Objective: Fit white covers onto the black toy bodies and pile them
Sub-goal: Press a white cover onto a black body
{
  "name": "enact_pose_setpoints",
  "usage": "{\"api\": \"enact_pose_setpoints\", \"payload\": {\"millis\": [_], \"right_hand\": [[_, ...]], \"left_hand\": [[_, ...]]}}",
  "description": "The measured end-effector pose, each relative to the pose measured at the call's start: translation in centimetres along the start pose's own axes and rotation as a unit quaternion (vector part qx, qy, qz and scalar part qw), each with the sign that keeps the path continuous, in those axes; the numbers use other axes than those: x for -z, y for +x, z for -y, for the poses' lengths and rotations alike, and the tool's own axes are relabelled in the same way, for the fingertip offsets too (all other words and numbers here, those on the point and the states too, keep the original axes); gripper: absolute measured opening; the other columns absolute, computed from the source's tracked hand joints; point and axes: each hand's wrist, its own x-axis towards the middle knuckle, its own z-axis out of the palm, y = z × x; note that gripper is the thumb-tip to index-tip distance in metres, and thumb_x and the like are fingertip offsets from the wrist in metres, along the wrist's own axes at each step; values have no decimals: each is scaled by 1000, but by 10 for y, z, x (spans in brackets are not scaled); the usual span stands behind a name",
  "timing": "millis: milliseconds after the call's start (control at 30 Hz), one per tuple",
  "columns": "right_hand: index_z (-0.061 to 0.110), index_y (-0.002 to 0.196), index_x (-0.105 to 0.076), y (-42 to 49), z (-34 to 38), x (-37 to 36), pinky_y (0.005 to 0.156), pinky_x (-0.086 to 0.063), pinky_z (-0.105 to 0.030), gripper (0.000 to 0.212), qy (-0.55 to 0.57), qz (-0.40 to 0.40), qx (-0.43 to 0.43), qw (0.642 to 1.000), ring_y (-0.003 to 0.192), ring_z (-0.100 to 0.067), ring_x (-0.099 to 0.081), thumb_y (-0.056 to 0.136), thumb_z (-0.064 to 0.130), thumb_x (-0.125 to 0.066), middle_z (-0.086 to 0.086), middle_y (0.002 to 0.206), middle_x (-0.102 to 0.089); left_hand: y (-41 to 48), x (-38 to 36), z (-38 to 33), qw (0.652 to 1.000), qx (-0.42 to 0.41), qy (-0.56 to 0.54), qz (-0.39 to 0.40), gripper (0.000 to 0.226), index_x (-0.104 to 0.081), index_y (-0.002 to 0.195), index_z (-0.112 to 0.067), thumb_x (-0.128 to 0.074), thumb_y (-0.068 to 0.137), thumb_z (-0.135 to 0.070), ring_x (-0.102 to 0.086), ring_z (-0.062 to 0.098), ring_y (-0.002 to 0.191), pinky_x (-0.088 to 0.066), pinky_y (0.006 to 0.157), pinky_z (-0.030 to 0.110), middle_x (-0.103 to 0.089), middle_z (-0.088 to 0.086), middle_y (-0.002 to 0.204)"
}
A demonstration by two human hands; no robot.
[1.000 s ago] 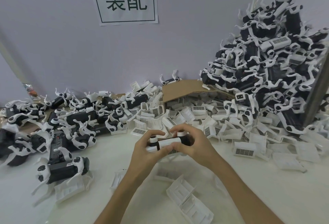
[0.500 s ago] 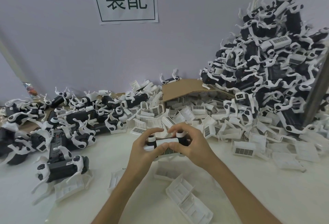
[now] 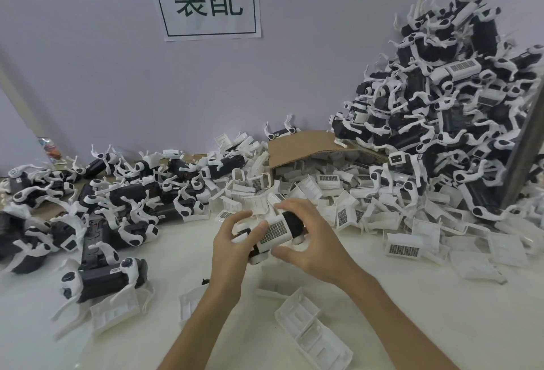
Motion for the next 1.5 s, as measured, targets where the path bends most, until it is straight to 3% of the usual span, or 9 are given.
{"api": "enact_pose_setpoints", "payload": {"millis": [133, 300, 467, 633, 833, 967, 1167, 1367, 1500], "right_hand": [[43, 139, -51, 0, -3, -4, 105, -34, -9, 72, -69, 20, 21, 997, 136, 14, -31, 78, 21, -83, 28, 148, -32], [35, 134, -61, 1, -6, -5, 100, -44, -13, 60, -85, -51, 45, 994, 130, 4, -45, 83, 9, -79, 12, 143, -51], [38, 134, -61, 0, -7, -2, 90, -44, -9, 53, -71, -92, 14, 993, 110, 11, -53, 85, 26, -79, 18, 133, -62], [36, 130, -64, -1, -10, 0, 79, -48, -14, 48, -92, -99, 6, 991, 94, -2, -61, 84, 36, -79, 23, 112, -64], [26, 130, -65, 0, -11, 1, 89, -52, -27, 46, -130, -69, -8, 989, 102, -1, -60, 87, 38, -75, 15, 121, -67], [30, 126, -63, 0, -8, 0, 88, -49, -22, 42, -116, -45, -20, 992, 101, 4, -56, 87, 38, -75, 28, 114, -56], [27, 113, -54, -1, -1, -5, 84, -43, -26, 51, -192, -50, 25, 980, 99, -7, -48, 71, 26, -82, 21, 106, -51], [26, 120, -57, 0, 2, -9, 99, -32, -7, 47, -47, -56, 13, 997, 126, 4, -40, 79, 37, -78, 15, 131, -46], [32, 122, -50, 5, 2, -7, 87, -35, -1, 47, 55, -106, -113, 986, 121, 6, -47, 85, 36, -78, 17, 128, -50]], "left_hand": [[0, 2, -3, 994, 69, -80, -23, 35, -66, 116, -10, -75, 87, -26, -75, 33, 81, -63, 65, 44, -75, 18, 100], [1, 3, -8, 966, 142, -213, 23, 37, -60, 117, -5, -62, 95, -35, -73, 39, 84, -56, 52, 30, -73, 25, 109], [2, 3, -8, 981, 99, -156, 62, 61, -66, 121, -6, -56, 84, -54, -74, 40, 92, -56, 86, 41, -75, 20, 107], [2, 2, -9, 987, 81, -111, 81, 55, -62, 128, -8, -52, 93, -50, -73, 42, 93, -57, 84, 41, -74, 21, 108], [2, 1, -6, 990, 89, -62, 85, 51, -59, 130, -6, -44, 102, -46, -74, 38, 89, -57, 79, 36, -75, 23, 102], [2, 2, -4, 992, 93, -63, 65, 49, -60, 128, -6, -43, 103, -45, -74, 38, 82, -58, 72, 33, -76, 22, 99], [-3, -3, -5, 996, 50, -46, 53, 45, -63, 112, -14, -72, 81, -45, -72, 38, 72, -55, 61, 35, -76, 15, 96], [-2, 0, 2, 999, -5, -9, 45, 33, -65, 104, -21, -83, 79, -10, -66, 20, 76, -54, 61, 25, -71, 15, 91], [-3, 0, -4, 997, -16, -59, 40, 39, -66, 105, -22, -80, 69, -25, -68, 28, 90, -51, 78, 41, -71, 15, 102]]}}
